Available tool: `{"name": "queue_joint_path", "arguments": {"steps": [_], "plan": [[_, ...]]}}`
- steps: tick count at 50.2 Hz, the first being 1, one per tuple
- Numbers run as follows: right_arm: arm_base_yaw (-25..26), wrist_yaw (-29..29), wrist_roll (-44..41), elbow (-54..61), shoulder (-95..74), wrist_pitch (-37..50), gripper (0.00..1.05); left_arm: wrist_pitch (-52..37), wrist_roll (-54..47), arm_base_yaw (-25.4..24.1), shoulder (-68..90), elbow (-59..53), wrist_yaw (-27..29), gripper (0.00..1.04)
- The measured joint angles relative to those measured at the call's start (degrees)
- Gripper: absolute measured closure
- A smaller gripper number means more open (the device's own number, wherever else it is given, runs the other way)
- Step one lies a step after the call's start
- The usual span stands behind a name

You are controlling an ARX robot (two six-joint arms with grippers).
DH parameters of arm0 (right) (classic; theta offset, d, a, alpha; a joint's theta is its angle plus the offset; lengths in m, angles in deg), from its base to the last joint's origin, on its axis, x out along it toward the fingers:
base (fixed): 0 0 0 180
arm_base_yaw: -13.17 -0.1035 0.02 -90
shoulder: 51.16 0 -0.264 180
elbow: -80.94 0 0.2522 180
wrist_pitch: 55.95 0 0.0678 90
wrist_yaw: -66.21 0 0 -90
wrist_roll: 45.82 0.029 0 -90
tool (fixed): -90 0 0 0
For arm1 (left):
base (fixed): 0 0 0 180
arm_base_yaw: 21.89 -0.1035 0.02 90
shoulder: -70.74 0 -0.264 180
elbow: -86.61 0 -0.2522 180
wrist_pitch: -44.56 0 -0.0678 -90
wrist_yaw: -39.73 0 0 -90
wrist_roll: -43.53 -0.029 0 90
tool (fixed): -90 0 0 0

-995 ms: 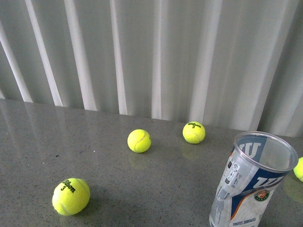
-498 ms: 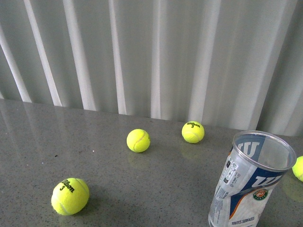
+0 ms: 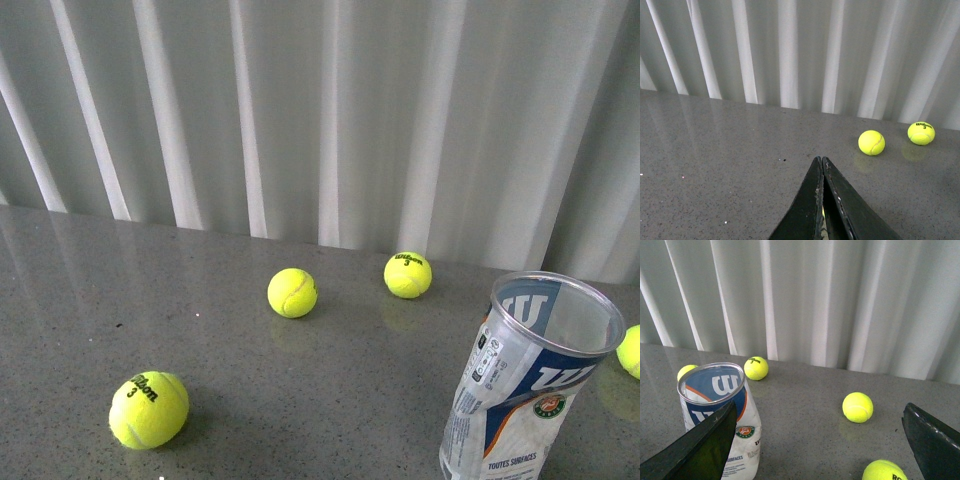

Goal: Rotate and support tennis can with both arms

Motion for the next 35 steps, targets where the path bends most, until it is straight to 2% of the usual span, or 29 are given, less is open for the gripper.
{"name": "queue_joint_path", "arguments": {"steps": [15, 20, 33, 35], "plan": [[0.00, 0.00, 0.00, 0.00, 0.00, 0.00, 0.07, 4.33, 0.00, 0.00, -4.22, 0.00, 0.00, 1.01], [0.00, 0.00, 0.00, 0.00, 0.00, 0.00, 0.07, 13.70, 0.00, 0.00, -11.72, 0.02, 0.04, 1.01], [0.00, -0.02, 0.00, 0.00, 0.00, 0.00, 0.07, 14.25, 0.00, 0.00, -13.77, 0.02, 0.02, 1.01], [0.00, -0.02, 0.00, 0.00, 0.00, 0.00, 0.07, 14.25, 0.02, 0.00, -13.77, 0.02, 0.02, 0.97]]}}
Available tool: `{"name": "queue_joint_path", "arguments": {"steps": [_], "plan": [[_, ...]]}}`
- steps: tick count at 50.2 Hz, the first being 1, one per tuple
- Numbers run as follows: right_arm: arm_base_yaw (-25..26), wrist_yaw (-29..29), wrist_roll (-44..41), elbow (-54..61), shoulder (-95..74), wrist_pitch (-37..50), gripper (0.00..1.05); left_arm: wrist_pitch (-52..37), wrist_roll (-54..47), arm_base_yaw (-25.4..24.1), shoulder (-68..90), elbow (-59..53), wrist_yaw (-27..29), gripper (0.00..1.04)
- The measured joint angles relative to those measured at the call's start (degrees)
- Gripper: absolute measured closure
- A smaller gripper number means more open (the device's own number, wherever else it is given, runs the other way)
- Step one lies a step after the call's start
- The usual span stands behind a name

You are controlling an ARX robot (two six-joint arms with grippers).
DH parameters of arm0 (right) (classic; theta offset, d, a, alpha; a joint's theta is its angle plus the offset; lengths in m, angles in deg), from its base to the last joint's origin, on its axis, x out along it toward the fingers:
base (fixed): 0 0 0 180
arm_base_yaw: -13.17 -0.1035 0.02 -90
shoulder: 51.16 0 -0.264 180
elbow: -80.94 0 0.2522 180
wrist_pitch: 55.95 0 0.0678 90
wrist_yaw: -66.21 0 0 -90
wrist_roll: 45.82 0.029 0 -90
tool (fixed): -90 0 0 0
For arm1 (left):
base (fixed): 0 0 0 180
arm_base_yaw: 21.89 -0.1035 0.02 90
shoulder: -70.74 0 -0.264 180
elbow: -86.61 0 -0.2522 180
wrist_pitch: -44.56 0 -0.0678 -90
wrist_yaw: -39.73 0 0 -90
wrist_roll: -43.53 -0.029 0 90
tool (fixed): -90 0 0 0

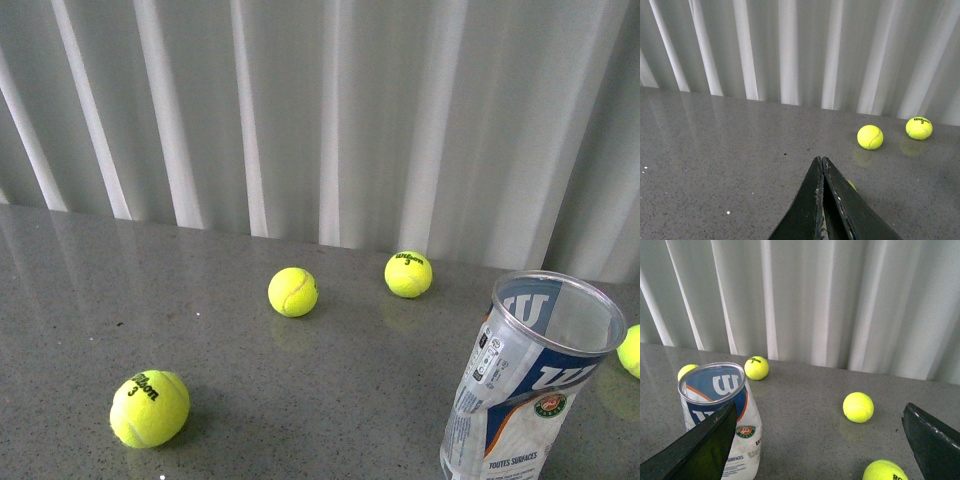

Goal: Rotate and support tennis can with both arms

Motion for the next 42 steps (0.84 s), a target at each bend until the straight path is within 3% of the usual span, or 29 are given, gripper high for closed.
{"name": "queue_joint_path", "arguments": {"steps": [14, 19, 24, 42], "plan": [[0.00, 0.00, 0.00, 0.00, 0.00, 0.00, 0.07, 0.00, 0.00, 0.00, 0.00, 0.00, 0.00, 0.49], [0.00, 0.00, 0.00, 0.00, 0.00, 0.00, 0.07, 0.00, 0.00, 0.00, 0.00, 0.00, 0.00, 0.24], [0.00, 0.02, 0.00, 0.00, 0.00, 0.00, 0.07, 0.00, 0.00, 0.00, 0.00, 0.00, 0.00, 0.06], [0.00, 0.00, 0.00, 0.00, 0.00, 0.00, 0.07, 0.00, -0.02, 0.00, 0.00, 0.00, 0.00, 0.07]]}}
